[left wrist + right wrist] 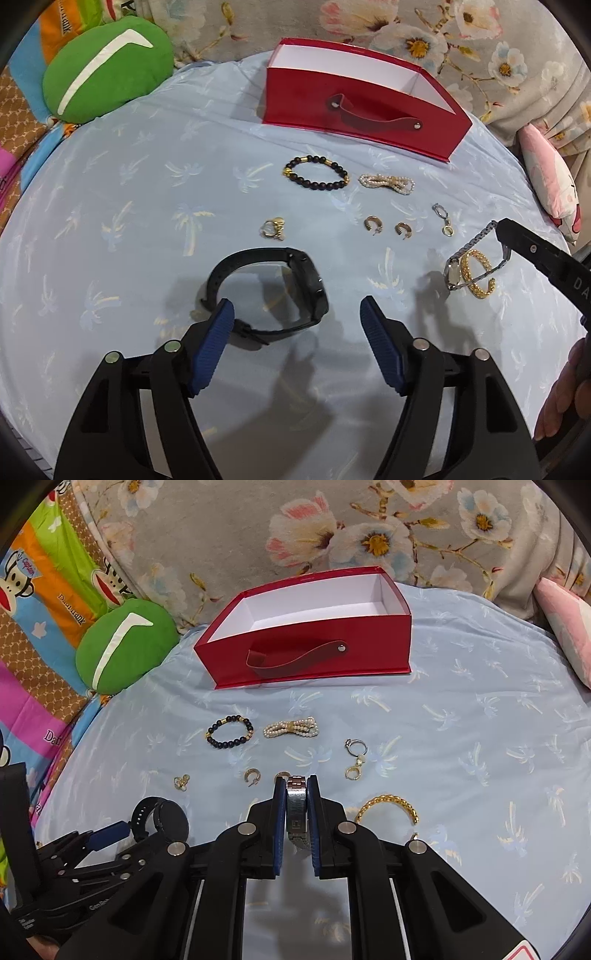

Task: Organize jewelry
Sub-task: 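Lift the smartwatch and wristwatch and carry both toward the red box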

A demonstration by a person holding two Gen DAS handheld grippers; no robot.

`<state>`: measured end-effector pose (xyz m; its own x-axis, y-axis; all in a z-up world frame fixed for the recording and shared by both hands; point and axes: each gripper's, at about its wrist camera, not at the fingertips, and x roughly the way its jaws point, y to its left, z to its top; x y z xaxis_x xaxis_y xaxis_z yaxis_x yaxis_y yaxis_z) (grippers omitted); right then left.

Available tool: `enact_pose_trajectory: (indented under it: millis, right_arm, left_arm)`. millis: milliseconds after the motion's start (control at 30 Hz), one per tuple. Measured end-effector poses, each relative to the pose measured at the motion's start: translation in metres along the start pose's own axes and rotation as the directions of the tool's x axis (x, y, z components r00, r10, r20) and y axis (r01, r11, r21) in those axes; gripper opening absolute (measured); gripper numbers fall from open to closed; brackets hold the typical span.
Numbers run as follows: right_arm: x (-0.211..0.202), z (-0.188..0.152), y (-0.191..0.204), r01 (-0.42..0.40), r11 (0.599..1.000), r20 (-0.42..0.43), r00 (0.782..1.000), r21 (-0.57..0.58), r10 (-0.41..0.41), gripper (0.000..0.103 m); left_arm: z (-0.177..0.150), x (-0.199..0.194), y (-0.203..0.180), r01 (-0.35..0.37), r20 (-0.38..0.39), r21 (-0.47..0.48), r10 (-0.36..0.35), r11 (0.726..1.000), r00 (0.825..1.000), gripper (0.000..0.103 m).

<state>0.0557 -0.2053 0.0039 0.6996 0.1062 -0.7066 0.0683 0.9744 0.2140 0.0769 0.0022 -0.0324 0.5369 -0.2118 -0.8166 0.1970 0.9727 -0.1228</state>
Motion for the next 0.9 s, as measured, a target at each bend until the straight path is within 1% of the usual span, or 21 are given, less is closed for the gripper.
enact_pose_trajectory:
  millis: [133, 200, 233, 267, 300, 333, 367, 467, 600, 667, 767, 900]
  right_arm:
    - [0.003, 0.000, 0.001, -0.001, 1.000, -0.006, 1.000, 0.001, 0.001, 0.010]
    - [0.004, -0.001, 0.000, 0.001, 1.000, -0.010, 1.000, 0.001, -0.001, 0.010]
    - [0.004, -0.001, 0.000, 0.002, 1.000, -0.012, 1.000, 0.002, -0.002, 0.010]
    - [0.005, -0.001, 0.000, 0.004, 1.000, -0.013, 1.000, 0.003, -0.004, 0.010]
    - [0.005, -0.001, -0.001, 0.004, 1.000, -0.015, 1.000, 0.004, -0.004, 0.010]
    - [0.006, -0.001, -0.001, 0.005, 1.000, -0.017, 1.000, 0.004, -0.005, 0.010]
    - [0.007, -0.001, -0.001, 0.005, 1.000, -0.019, 1.000, 0.005, -0.005, 0.010]
    - [0.009, 0.000, -0.002, 0.002, 1.000, -0.021, 1.000, 0.008, -0.002, 0.010]
    - [0.008, 0.000, -0.001, -0.003, 1.000, -0.017, 1.000, 0.005, 0.003, 0.010]
    - [0.005, 0.002, 0.000, -0.006, 1.000, -0.008, 1.000, 0.002, 0.006, 0.010]
    - [-0.001, 0.007, 0.003, -0.009, 1.000, 0.011, 1.000, -0.008, 0.009, 0.010]
    - [-0.011, 0.017, 0.008, -0.015, 1.000, 0.043, 0.999, -0.027, 0.016, 0.010]
  left_arm:
    - [0.004, 0.018, -0.013, -0.012, -0.010, 0.030, 0.012, 0.999, 1.000, 0.071]
    - [0.006, 0.026, -0.016, -0.027, -0.017, 0.036, 0.028, 0.999, 0.999, 0.064]
    - [0.006, 0.032, -0.018, -0.025, -0.032, 0.041, 0.026, 0.999, 0.999, 0.054]
    - [0.007, 0.036, -0.017, -0.023, -0.050, 0.040, 0.025, 0.999, 0.998, 0.041]
    - [0.006, 0.041, -0.016, -0.018, -0.070, 0.031, 0.021, 0.999, 0.997, 0.034]
    - [0.006, 0.039, -0.015, -0.035, -0.052, 0.030, 0.036, 0.999, 0.998, 0.025]
    - [0.007, 0.038, -0.013, -0.029, -0.059, 0.029, 0.031, 0.999, 0.998, 0.017]
    - [0.008, 0.035, -0.005, 0.016, -0.079, -0.010, -0.017, 1.000, 0.997, 0.014]
    - [0.009, 0.020, -0.001, 0.035, -0.050, -0.013, -0.035, 0.999, 0.998, 0.013]
    - [0.012, 0.010, 0.000, 0.052, -0.032, -0.014, -0.053, 0.999, 0.998, 0.013]
    - [0.021, -0.008, -0.003, 0.069, 0.016, -0.002, -0.069, 0.998, 0.997, 0.013]
    - [0.034, -0.031, -0.009, 0.091, 0.076, 0.023, -0.093, 0.996, 0.993, 0.013]
